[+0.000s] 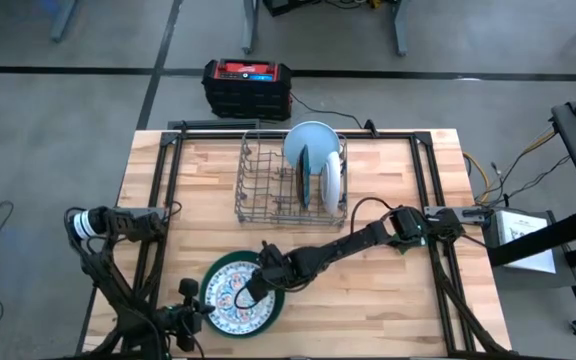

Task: Sort dishes
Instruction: Put the white and blue patterned plate in the dishwasher rack

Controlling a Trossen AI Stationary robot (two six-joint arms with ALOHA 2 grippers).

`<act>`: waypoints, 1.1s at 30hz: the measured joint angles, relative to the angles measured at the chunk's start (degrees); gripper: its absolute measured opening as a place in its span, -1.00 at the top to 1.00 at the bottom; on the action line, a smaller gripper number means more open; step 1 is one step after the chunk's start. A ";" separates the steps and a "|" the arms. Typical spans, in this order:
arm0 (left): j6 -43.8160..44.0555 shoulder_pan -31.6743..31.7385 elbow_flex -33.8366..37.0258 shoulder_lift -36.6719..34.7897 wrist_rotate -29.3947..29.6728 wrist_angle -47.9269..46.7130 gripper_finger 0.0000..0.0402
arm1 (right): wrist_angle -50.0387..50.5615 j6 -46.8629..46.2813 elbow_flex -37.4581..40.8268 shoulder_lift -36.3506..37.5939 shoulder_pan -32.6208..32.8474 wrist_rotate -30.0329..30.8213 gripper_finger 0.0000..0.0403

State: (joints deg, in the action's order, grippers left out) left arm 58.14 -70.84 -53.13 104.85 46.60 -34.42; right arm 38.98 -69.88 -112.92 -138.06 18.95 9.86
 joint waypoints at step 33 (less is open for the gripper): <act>8.89 -0.03 3.39 4.44 10.51 9.46 1.00 | -29.58 -3.72 12.66 0.42 -3.80 -15.82 0.13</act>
State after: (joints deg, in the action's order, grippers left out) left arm 67.03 -70.87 -49.74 109.30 57.11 -24.96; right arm 9.40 -73.60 -100.26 -137.64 15.16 -5.96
